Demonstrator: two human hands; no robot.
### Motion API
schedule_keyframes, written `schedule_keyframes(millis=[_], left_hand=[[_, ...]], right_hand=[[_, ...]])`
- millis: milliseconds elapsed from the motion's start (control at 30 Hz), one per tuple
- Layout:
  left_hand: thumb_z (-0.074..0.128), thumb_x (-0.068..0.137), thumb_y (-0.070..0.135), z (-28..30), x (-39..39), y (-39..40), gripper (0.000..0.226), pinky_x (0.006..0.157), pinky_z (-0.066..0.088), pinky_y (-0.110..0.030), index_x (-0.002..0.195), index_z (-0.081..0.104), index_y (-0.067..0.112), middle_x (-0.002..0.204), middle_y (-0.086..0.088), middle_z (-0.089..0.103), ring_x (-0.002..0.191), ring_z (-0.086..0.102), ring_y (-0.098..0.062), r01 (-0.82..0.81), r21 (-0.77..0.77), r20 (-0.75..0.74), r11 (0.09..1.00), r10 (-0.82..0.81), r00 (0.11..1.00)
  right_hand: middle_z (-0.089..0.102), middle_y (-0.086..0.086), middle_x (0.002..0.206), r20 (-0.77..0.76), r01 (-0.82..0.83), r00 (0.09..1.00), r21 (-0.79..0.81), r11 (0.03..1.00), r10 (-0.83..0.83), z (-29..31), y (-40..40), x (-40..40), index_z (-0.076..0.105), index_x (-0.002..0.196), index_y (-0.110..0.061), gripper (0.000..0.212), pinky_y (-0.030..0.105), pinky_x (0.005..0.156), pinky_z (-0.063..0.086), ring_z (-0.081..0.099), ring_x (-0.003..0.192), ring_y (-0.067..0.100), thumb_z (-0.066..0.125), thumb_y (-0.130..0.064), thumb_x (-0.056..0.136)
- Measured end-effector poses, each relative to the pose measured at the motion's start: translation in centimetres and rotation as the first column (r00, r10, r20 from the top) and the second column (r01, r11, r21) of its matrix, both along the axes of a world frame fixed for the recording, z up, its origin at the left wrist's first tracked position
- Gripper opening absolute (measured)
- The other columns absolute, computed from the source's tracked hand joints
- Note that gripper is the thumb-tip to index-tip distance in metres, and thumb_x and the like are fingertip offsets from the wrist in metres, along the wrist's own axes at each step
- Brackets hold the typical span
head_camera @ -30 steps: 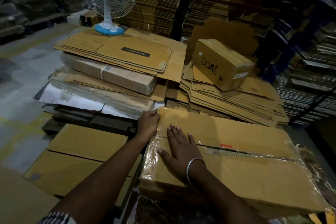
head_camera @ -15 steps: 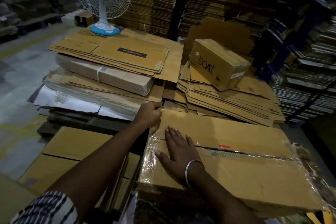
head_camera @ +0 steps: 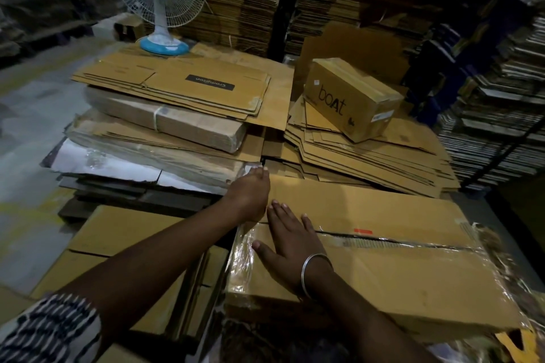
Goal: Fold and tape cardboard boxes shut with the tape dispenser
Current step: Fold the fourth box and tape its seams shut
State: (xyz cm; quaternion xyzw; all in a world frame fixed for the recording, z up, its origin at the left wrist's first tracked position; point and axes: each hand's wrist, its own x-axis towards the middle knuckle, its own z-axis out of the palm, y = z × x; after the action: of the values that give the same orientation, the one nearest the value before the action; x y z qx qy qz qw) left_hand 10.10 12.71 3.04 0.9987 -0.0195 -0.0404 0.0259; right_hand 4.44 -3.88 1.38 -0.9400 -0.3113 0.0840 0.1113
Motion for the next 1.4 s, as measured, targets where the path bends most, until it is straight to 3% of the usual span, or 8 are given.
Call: schedule_keyframes(millis=[133,300,567,667,800,967,1200,1400], left_hand=[[0.06,0.091,0.016,-0.1,0.1,-0.3,0.068,0.101,0.048,-0.041,0.15,0.031,0.003,0.154,-0.016,0.038,0.134,0.048,-0.03,-0.052,-0.003,0.067,0.999,0.052,0.996],[0.056,0.09,0.013,0.4,-0.1,-0.5,0.031,0.08,0.052,-0.035,0.121,0.061,0.009,0.119,-0.01,0.063,0.102,0.064,-0.025,0.005,0.009,0.186,1.0,-0.007,0.983],[0.063,0.083,0.007,-0.4,0.0,0.4,0.014,0.068,0.046,-0.029,0.093,0.06,0.016,0.103,-0.004,0.06,0.094,0.059,-0.023,0.046,-0.172,0.342,0.984,0.016,0.94],[0.06,0.089,0.02,-0.9,0.8,0.1,0.033,0.094,0.047,-0.036,0.122,0.058,0.016,0.129,-0.007,0.055,0.117,0.052,-0.024,0.129,-0.144,0.393,0.981,-0.063,0.918],[0.048,0.098,0.052,-0.2,1.6,-1.3,0.068,0.115,0.028,-0.044,0.152,0.034,0.014,0.154,-0.009,0.039,0.14,0.035,-0.028,0.128,-0.297,0.127,0.946,-0.094,0.987],[0.045,0.096,0.063,-1.0,1.6,-1.1,0.065,0.108,0.034,-0.045,0.146,0.041,0.023,0.15,-0.004,0.044,0.135,0.04,-0.026,0.083,-0.238,0.122,0.968,-0.055,0.991],[0.053,0.091,0.064,-0.8,-1.5,0.8,0.052,0.075,0.042,-0.032,0.122,0.06,0.022,0.113,0.0,0.064,0.097,0.056,-0.018,0.006,-0.288,0.242,0.958,0.066,0.968],[0.054,0.085,0.074,-0.5,-6.0,2.2,0.053,0.063,0.04,-0.028,0.107,0.067,0.027,0.091,0.008,0.066,0.078,0.056,-0.01,-0.153,-0.371,0.2,0.916,0.24,0.95]], right_hand=[[0.02,-0.003,0.166,0.03,0.046,0.998,0.095,0.994,-0.049,0.6,-0.3,-0.5,0.024,0.159,-0.021,0.076,0.035,0.123,0.013,0.016,0.153,0.013,0.037,-0.064,0.097],[0.068,0.003,0.127,0.182,0.232,0.939,0.292,0.928,-0.292,0.9,-0.9,-1.8,0.069,0.124,-0.018,0.042,0.036,0.089,0.054,0.065,0.112,0.023,0.057,-0.039,0.09],[0.055,0.002,0.122,0.147,0.508,0.823,0.242,0.827,-0.549,1.5,-3.3,-1.7,0.069,0.117,-0.02,0.041,0.034,0.087,0.047,0.048,0.114,0.023,0.056,-0.047,0.089],[0.052,-0.002,0.108,0.13,0.495,0.837,0.237,0.836,-0.532,0.9,-4.9,-1.9,0.066,0.111,-0.021,0.036,0.032,0.075,0.047,0.053,0.1,0.021,0.052,-0.048,0.09],[0.053,0.002,0.124,0.172,0.424,0.874,0.186,0.886,-0.454,-0.1,-5.9,-2.5,0.058,0.13,-0.016,0.058,0.036,0.09,0.049,0.052,0.11,0.021,0.038,-0.054,0.091],[0.036,0.003,0.149,0.132,0.485,0.857,0.124,0.866,-0.499,-0.9,-6.0,-3.4,0.038,0.147,-0.021,0.069,0.043,0.112,0.035,0.038,0.135,0.022,0.027,-0.061,0.092],[0.043,-0.002,0.115,0.177,0.348,0.903,0.227,0.909,-0.39,-0.6,-6.9,-2.1,0.052,0.115,-0.02,0.051,0.035,0.081,0.046,0.049,0.094,0.019,0.047,-0.062,0.086],[0.042,-0.005,0.117,0.145,0.295,0.927,0.286,0.912,-0.345,0.1,-8.5,-0.5,0.054,0.113,-0.027,0.043,0.034,0.083,0.049,0.048,0.1,0.016,0.052,-0.06,0.085]])
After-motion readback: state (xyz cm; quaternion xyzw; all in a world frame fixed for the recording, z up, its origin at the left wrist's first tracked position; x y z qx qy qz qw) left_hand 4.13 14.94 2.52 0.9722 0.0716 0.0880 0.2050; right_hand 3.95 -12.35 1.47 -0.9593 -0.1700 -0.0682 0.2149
